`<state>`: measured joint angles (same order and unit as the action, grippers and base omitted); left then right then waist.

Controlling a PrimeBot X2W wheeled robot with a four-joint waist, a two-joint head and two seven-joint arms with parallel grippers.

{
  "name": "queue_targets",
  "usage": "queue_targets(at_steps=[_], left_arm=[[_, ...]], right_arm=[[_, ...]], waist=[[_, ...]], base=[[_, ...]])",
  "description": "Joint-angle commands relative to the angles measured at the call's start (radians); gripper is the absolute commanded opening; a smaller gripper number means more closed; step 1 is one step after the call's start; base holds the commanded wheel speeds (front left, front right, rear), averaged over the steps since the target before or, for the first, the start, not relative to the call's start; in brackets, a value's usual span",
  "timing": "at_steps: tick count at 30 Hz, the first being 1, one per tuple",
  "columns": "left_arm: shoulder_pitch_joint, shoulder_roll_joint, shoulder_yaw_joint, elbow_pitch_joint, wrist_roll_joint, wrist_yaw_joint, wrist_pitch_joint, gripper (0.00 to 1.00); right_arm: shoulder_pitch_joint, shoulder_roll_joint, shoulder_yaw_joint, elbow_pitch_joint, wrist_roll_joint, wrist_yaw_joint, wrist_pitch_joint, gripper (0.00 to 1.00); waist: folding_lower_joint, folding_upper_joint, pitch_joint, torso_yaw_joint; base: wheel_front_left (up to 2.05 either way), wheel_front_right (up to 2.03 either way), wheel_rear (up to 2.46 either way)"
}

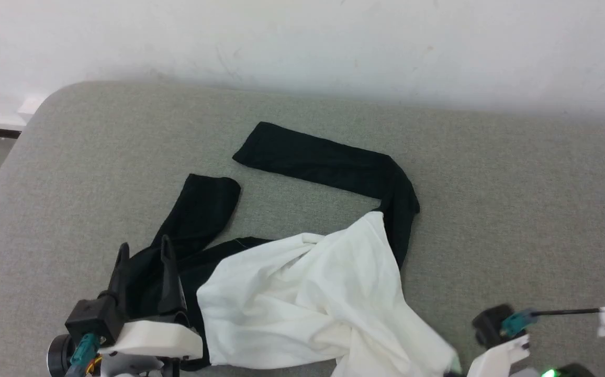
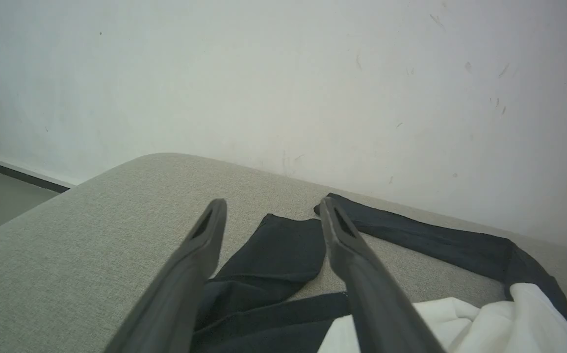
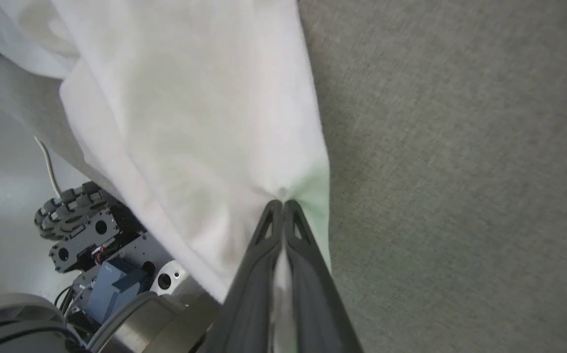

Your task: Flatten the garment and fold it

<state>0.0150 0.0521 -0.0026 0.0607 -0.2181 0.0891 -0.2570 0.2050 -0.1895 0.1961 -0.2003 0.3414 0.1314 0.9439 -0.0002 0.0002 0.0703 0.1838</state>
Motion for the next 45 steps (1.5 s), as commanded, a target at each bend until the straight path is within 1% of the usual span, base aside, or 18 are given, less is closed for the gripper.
queue_targets(at_steps=[1,4,6,9,11,12,13,14,18,27,28,29,30,31,33,37,41,45], left_arm=[[0.003,-0.001,-0.005,0.001,0.011,-0.007,-0.005,1.0],[-0.007,-0.001,-0.012,0.0,0.009,-0.008,-0.005,1.0],[-0.013,-0.001,-0.015,-0.004,0.006,-0.007,-0.005,1.0],[-0.025,-0.001,-0.021,-0.01,0.0,-0.004,-0.005,1.0],[-0.035,-0.002,-0.031,-0.011,-0.006,-0.001,-0.005,1.0],[-0.035,-0.002,-0.031,-0.011,-0.006,-0.001,-0.005,1.0],[-0.049,-0.002,-0.043,-0.011,-0.012,0.002,-0.005,1.0],[-0.049,-0.002,-0.043,-0.011,-0.012,0.002,-0.005,1.0],[-0.073,-0.002,-0.068,-0.012,-0.029,0.012,-0.005,1.0],[-0.104,-0.002,-0.109,-0.011,-0.059,0.031,-0.005,1.0],[-0.105,-0.002,-0.111,-0.01,-0.061,0.034,-0.005,1.0],[-0.106,-0.002,-0.112,-0.01,-0.064,0.036,-0.005,1.0],[-0.107,-0.002,-0.113,-0.009,-0.065,0.037,-0.005,1.0],[-0.107,-0.002,-0.113,-0.008,-0.067,0.039,-0.005,1.0],[-0.107,-0.002,-0.111,-0.006,-0.067,0.041,-0.005,1.0],[-0.104,-0.002,-0.098,-0.003,-0.059,0.039,-0.005,1.0],[-0.088,-0.002,-0.071,0.0,-0.039,0.03,-0.005,1.0],[-0.066,-0.002,-0.044,0.003,-0.017,0.016,-0.005,1.0]], right_arm=[[-0.019,0.041,-0.052,-0.034,-0.038,-0.001,-0.055,1.0],[-0.091,0.088,-0.13,-0.055,-0.089,-0.001,-0.202,1.0],[-0.162,0.111,-0.175,-0.031,-0.115,-0.001,-0.315,1.0],[-0.283,0.127,-0.193,0.061,-0.137,-0.001,-0.43,1.0],[-0.371,0.132,-0.195,0.148,-0.148,-0.001,-0.474,1.0],[-0.371,0.132,-0.195,0.148,-0.148,-0.001,-0.474,1.0],[-0.458,0.135,-0.19,0.243,-0.165,-0.001,-0.495,1.0],[-0.458,0.135,-0.19,0.243,-0.165,-0.001,-0.495,1.0],[-0.618,0.137,-0.177,0.43,-0.195,-0.001,-0.49,1.0],[-0.864,0.132,-0.181,0.793,-0.331,-0.001,-0.355,1.0],[-0.88,0.132,-0.183,0.823,-0.337,-0.001,-0.338,0.93],[-0.895,0.131,-0.183,0.847,-0.341,-0.001,-0.326,0.8],[-0.908,0.129,-0.181,0.866,-0.343,-0.001,-0.319,0.13],[-0.919,0.126,-0.18,0.878,-0.34,-0.001,-0.324,0.0],[-0.938,0.118,-0.182,0.887,-0.332,-0.001,-0.357,0.0],[-0.953,0.113,-0.237,0.863,-0.293,-0.001,-0.502,0.0],[-0.923,0.121,-0.338,0.788,-0.231,-0.001,-0.664,0.0],[-0.829,0.131,-0.46,0.682,-0.18,-0.001,-0.761,0.0]], waist=[[0.0002,-0.0002,0.002,0.007],[0.0002,-0.0002,0.017,0.022],[0.0002,-0.0002,0.033,0.032],[0.0002,-0.0002,0.06,0.048],[0.0002,-0.0002,0.079,0.063],[0.0002,-0.0002,0.079,0.063],[0.0002,-0.0002,0.097,0.081],[0.0002,-0.0002,0.097,0.081],[0.0002,-0.0002,0.132,0.12],[0.0002,-0.0002,0.188,0.176],[0.0002,-0.0002,0.191,0.177],[0.0002,-0.0002,0.192,0.177],[0.0002,-0.0002,0.193,0.176],[0.0002,-0.0002,0.193,0.174],[0.0002,-0.0002,0.188,0.166],[0.0002,-0.0002,0.162,0.138],[0.0002,-0.0002,0.121,0.096],[0.0002,-0.0002,0.083,0.047]], base=[[0.0,0.0,0.0],[0.0,0.0,0.0],[0.0,0.0,0.0],[0.0,0.0,0.0],[0.0,0.0,0.0],[0.0,0.0,0.0],[0.0,0.0,0.0],[0.0,0.0,0.0],[0.0,0.0,0.0],[0.0,0.0,0.0],[0.0,0.0,0.0],[0.0,0.0,0.0],[0.0,0.0,0.0],[0.0,0.0,0.0],[0.0,0.0,0.0],[0.0,0.0,0.0],[0.0,0.0,0.0],[0.0,0.0,0.0]])
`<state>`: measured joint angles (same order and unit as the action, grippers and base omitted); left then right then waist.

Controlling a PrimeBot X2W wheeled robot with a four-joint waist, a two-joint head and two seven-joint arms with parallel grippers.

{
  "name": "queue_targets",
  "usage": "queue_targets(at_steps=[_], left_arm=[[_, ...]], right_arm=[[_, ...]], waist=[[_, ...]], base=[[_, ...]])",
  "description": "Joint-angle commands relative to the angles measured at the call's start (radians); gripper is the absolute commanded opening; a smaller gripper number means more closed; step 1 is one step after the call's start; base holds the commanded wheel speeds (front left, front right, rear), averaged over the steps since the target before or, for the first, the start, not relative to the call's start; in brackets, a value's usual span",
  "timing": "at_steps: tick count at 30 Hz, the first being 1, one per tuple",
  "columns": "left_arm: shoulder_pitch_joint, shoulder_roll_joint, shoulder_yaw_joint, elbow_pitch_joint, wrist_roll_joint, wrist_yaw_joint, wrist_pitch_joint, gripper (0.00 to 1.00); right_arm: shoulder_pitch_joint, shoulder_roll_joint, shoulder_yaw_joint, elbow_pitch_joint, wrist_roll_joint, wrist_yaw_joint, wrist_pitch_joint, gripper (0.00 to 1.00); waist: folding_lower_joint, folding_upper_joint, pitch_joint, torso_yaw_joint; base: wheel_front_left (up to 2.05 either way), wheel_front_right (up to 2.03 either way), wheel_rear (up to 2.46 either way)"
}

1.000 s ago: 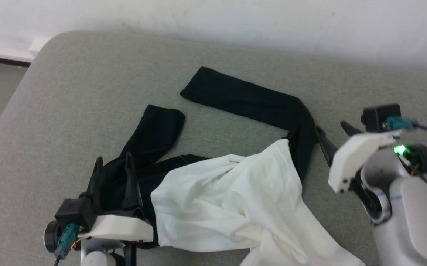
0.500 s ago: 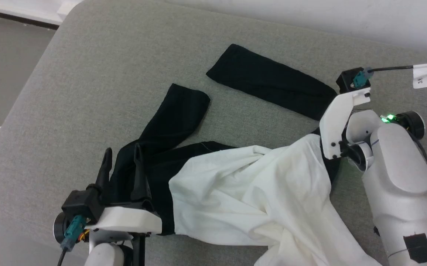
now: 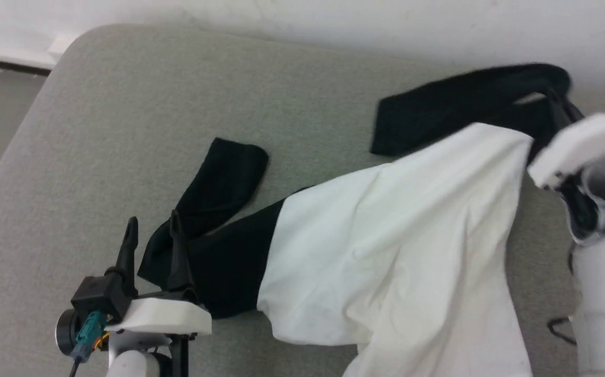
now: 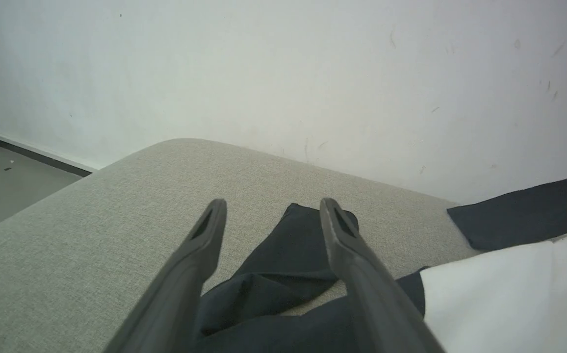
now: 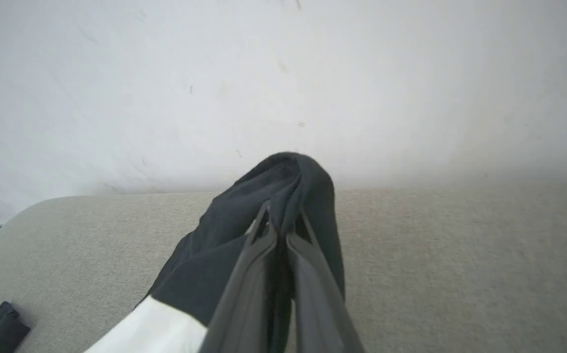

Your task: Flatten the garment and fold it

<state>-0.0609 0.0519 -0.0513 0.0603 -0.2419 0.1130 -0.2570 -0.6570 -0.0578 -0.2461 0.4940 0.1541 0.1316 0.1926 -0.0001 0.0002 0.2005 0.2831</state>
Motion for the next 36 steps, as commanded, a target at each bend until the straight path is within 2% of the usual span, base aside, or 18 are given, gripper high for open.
queue_targets(at_steps=[1,7,11,15,16,17,18,23,29,31,36], left_arm=[[0.014,-0.001,0.011,0.002,0.011,-0.011,-0.005,1.0],[0.032,0.0,0.026,0.004,0.032,-0.031,-0.005,1.0],[0.039,0.0,0.026,0.012,0.043,-0.044,-0.005,1.0],[0.045,0.0,0.019,0.018,0.05,-0.053,-0.005,1.0],[0.046,0.0,0.017,0.02,0.051,-0.055,-0.005,1.0],[0.047,0.0,0.014,0.023,0.053,-0.057,-0.005,1.0],[0.047,0.0,0.01,0.027,0.054,-0.059,-0.005,1.0],[0.036,0.004,-0.006,0.057,0.054,-0.076,-0.005,1.0],[-0.01,0.034,-0.031,0.089,0.063,-0.096,0.071,1.0],[-0.039,0.057,-0.045,0.104,0.067,-0.115,0.137,1.0],[-0.161,0.162,-0.111,0.155,0.067,-0.21,0.388,1.0]], right_arm=[[0.066,0.001,-0.051,-0.04,0.015,-0.001,-0.024,0.0],[0.313,0.007,-0.171,-0.183,0.061,-0.001,0.013,0.0],[0.477,0.007,-0.175,-0.255,0.064,-0.001,0.083,0.0],[0.616,0.007,-0.152,-0.318,0.023,-0.001,0.199,0.0],[0.641,0.007,-0.145,-0.333,0.014,-0.001,0.228,0.15],[0.663,0.007,-0.136,-0.347,0.003,-0.001,0.253,0.75],[0.682,0.007,-0.126,-0.363,-0.009,-0.001,0.277,1.0],[0.738,0.007,-0.064,-0.46,-0.012,-0.001,0.327,1.0],[0.742,0.007,0.006,-0.58,-0.007,-0.001,0.239,1.0],[0.74,0.008,0.028,-0.602,-0.002,-0.001,0.223,1.0],[0.728,0.008,0.084,-0.638,0.031,-0.001,0.203,1.0]], waist=[[0.0001,-0.0002,-0.057,-0.066],[0.0001,-0.0002,-0.086,-0.132],[0.0001,-0.0002,-0.099,-0.171],[0.0001,-0.0002,-0.107,-0.208],[0.0001,-0.0002,-0.108,-0.217],[0.0001,-0.0002,-0.109,-0.226],[0.0001,-0.0002,-0.109,-0.233],[0.0001,-0.0002,-0.119,-0.265],[0.0001,-0.0002,-0.111,-0.306],[0.0001,-0.0002,-0.102,-0.32],[0.0001,-0.0002,-0.062,-0.351]], base=[[0.0,0.0,0.0],[0.0,0.0,0.0],[0.0,0.0,0.0],[0.0,0.0,0.0],[0.0,0.0,0.0],[0.0,0.0,0.0],[0.0,0.0,0.0],[0.0,0.0,0.0],[0.0,0.0,0.0],[0.0,0.0,0.0],[0.0,0.0,0.0]])
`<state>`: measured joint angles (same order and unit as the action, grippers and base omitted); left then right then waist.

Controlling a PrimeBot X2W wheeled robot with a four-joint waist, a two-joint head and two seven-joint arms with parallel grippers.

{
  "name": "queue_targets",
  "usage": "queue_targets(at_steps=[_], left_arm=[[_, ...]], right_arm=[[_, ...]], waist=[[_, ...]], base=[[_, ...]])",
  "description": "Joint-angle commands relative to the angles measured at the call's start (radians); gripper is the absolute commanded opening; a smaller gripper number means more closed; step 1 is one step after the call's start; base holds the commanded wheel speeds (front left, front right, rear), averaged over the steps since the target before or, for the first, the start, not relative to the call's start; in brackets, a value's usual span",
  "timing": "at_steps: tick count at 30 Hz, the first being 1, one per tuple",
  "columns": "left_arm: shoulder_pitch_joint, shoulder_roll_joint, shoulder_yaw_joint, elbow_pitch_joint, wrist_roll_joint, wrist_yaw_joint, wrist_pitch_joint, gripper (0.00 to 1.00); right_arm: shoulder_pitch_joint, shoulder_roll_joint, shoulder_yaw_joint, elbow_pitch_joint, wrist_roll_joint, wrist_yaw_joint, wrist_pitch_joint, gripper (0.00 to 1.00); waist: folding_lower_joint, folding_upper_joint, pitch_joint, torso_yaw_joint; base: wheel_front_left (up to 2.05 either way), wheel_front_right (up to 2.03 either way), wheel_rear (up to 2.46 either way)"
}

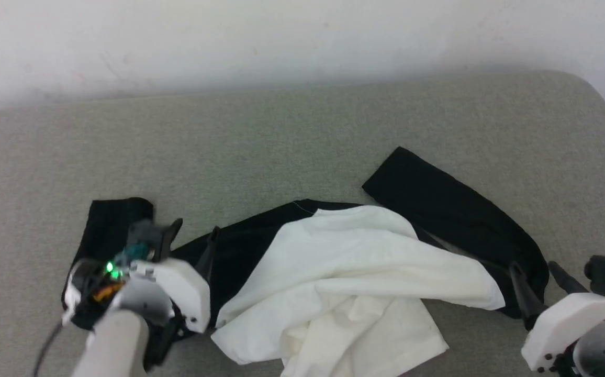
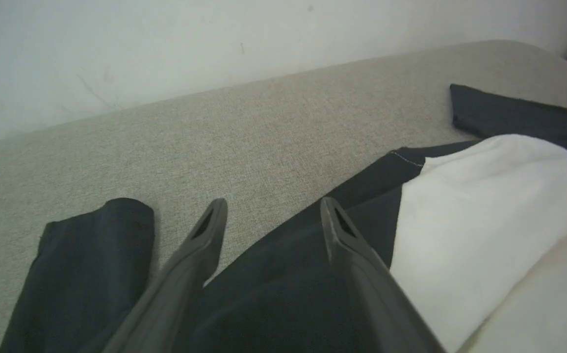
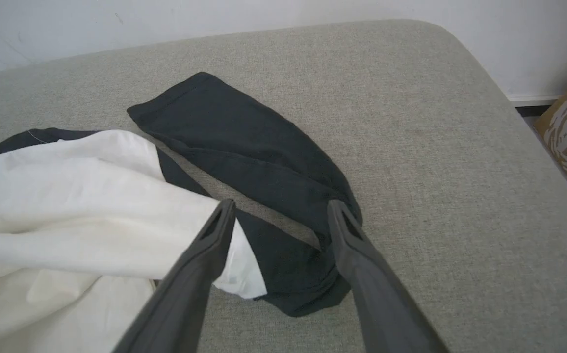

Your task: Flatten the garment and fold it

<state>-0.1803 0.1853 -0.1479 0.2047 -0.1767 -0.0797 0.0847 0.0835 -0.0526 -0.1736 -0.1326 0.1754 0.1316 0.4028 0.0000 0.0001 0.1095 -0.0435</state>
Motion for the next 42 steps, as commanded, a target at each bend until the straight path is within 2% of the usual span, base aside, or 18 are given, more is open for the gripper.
queue_targets(at_steps=[1,4,9,10,14,17,19,22,23,24,27,31,35,39,42], left_arm=[[-0.072,0.056,-0.034,0.02,-0.002,-0.03,0.102,1.0],[-0.161,0.149,-0.12,0.043,-0.042,-0.049,0.254,1.0],[-0.286,0.37,-0.388,0.018,-0.229,-0.051,0.494,1.0],[-0.286,0.37,-0.388,0.018,-0.229,-0.051,0.494,1.0],[-0.345,0.496,-0.52,-0.028,-0.425,-0.051,0.635,1.0],[-0.363,0.563,-0.57,-0.043,-0.531,-0.051,0.717,1.0],[-0.358,0.588,-0.581,-0.04,-0.584,-0.051,0.759,1.0],[-0.32,0.592,-0.578,-0.03,-0.659,-0.038,0.81,1.0],[-0.307,0.592,-0.579,-0.033,-0.673,-0.031,0.822,0.4],[-0.296,0.593,-0.578,-0.038,-0.679,-0.017,0.828,0.0],[-0.293,0.606,-0.561,-0.064,-0.635,0.02,0.766,0.0],[-0.314,0.618,-0.508,-0.057,-0.51,0.092,0.548,0.0],[-0.304,0.611,-0.456,-0.002,-0.453,0.173,0.375,0.0],[-0.275,0.586,-0.42,0.061,-0.456,0.238,0.294,0.0],[-0.242,0.551,-0.41,0.093,-0.486,0.259,0.274,0.0]], right_arm=[[-0.018,0.002,0.021,-0.017,0.014,-0.001,-0.011,1.0],[-0.037,0.002,0.046,-0.028,0.027,-0.001,-0.022,1.0],[-0.074,0.002,0.079,-0.026,0.04,-0.001,-0.046,1.0],[-0.074,0.002,0.079,-0.026,0.04,-0.001,-0.046,1.0],[-0.092,0.002,0.094,-0.013,0.057,-0.001,-0.066,1.0],[-0.1,0.002,0.1,-0.002,0.068,-0.001,-0.081,1.0],[-0.104,0.002,0.102,0.006,0.074,-0.001,-0.091,1.0],[-0.107,0.002,0.103,0.015,0.083,-0.001,-0.104,1.0],[-0.107,0.002,0.102,0.017,0.085,-0.001,-0.107,1.0],[-0.107,0.002,0.101,0.019,0.085,-0.001,-0.11,1.0],[-0.108,0.002,0.095,0.023,0.086,-0.001,-0.115,1.0],[-0.119,0.002,0.098,0.022,0.081,-0.001,-0.116,1.0],[-0.13,0.002,0.105,0.017,0.068,-0.001,-0.112,1.0],[-0.143,0.002,0.121,0.012,0.038,-0.001,-0.095,1.0],[-0.163,0.002,0.143,0.009,0.01,-0.001,-0.079,1.0]], waist=[[0.0,-0.0001,0.039,-0.032],[0.0,-0.0001,0.067,-0.055],[0.0,-0.0001,0.105,-0.101],[0.0,-0.0001,0.105,-0.101],[0.0,-0.0001,0.125,-0.133],[0.0,-0.0001,0.136,-0.151],[0.0,-0.0001,0.142,-0.161],[0.0,-0.0001,0.149,-0.169],[0.0,-0.0001,0.152,-0.169],[0.0,-0.0001,0.154,-0.168],[0.0,-0.0001,0.163,-0.158],[0.0,-0.0001,0.167,-0.133],[0.0,-0.0001,0.165,-0.103],[0.0,-0.0001,0.162,-0.076],[0.0,-0.0001,0.16,-0.057]], base=[[0.0,0.0,0.0],[0.0,0.0,0.0],[0.0,0.0,0.0],[0.0,0.0,0.0],[0.0,0.0,0.0],[0.0,0.0,0.0],[0.0,0.0,0.0],[0.0,0.0,0.0],[0.0,0.0,0.0],[0.0,0.0,0.0],[0.0,0.0,0.0],[0.0,0.0,0.0],[0.0,0.0,0.0],[0.0,0.0,0.0],[0.0,0.0,0.0]])
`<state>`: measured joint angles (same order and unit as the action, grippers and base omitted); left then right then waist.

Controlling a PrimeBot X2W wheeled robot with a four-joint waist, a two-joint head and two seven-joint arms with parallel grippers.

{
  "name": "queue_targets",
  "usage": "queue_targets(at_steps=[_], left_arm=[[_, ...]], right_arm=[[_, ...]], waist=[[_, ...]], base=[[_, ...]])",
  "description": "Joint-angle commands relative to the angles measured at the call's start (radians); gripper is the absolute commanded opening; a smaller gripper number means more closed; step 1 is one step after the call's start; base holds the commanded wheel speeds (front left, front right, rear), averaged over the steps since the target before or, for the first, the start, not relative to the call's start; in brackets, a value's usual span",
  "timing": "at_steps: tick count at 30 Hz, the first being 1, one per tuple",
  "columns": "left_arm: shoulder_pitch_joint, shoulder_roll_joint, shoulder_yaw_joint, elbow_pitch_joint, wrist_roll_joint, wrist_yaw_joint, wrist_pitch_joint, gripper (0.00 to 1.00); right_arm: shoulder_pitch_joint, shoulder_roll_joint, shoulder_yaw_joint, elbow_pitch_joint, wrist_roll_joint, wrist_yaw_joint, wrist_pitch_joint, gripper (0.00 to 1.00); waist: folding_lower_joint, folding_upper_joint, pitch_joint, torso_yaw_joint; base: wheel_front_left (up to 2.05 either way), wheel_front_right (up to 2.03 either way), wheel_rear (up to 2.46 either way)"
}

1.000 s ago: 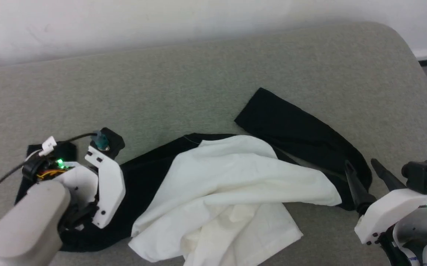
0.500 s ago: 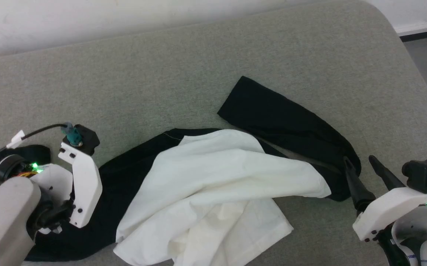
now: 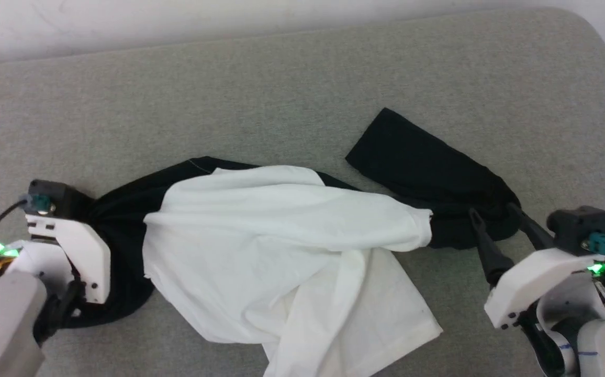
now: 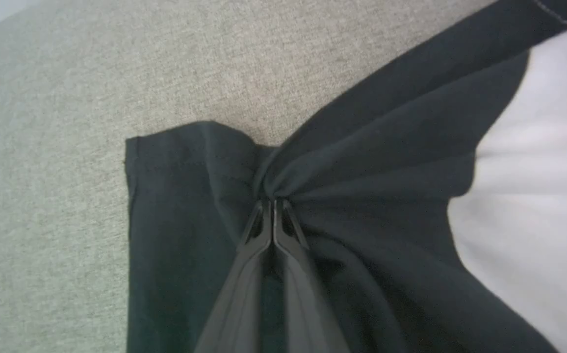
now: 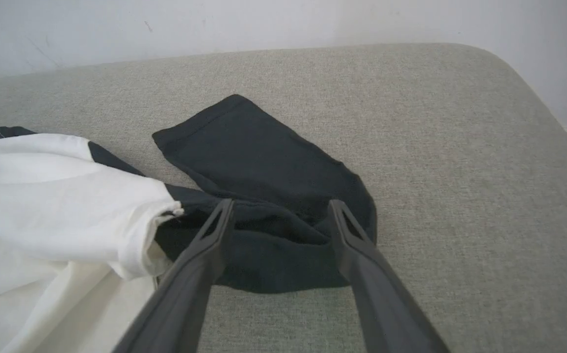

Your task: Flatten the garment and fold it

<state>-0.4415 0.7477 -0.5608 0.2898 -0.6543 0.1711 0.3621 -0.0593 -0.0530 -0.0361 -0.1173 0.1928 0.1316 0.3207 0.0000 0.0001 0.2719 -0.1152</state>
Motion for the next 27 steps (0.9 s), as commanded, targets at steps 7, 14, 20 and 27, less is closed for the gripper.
queue_targets(at_steps=[7,14,20,27], left_arm=[[0.074,-0.142,0.068,-0.026,-0.072,0.054,-0.197,1.0],[0.147,-0.283,0.12,-0.131,-0.021,0.139,-0.549,1.0],[0.2,-0.358,0.119,-0.211,0.068,0.166,-0.62,1.0],[0.241,-0.428,0.166,-0.244,0.144,0.132,-0.624,1.0]], right_arm=[[-0.084,-0.001,0.078,0.007,-0.082,-0.001,0.045,1.0],[-0.056,-0.02,0.177,0.0,-0.059,-0.001,0.173,1.0],[0.004,-0.018,0.221,-0.002,-0.054,-0.001,0.251,1.0],[0.016,-0.005,0.203,0.061,-0.101,-0.001,0.321,1.0]], waist=[[0.0,-0.0001,-0.015,0.074],[0.0,-0.0001,-0.039,0.145],[0.0,-0.0001,-0.052,0.179],[0.0,-0.0001,-0.05,0.202]], base=[[0.0,0.0,0.0],[0.0,0.0,0.0],[0.0,0.0,0.0],[0.0,0.0,0.0]])
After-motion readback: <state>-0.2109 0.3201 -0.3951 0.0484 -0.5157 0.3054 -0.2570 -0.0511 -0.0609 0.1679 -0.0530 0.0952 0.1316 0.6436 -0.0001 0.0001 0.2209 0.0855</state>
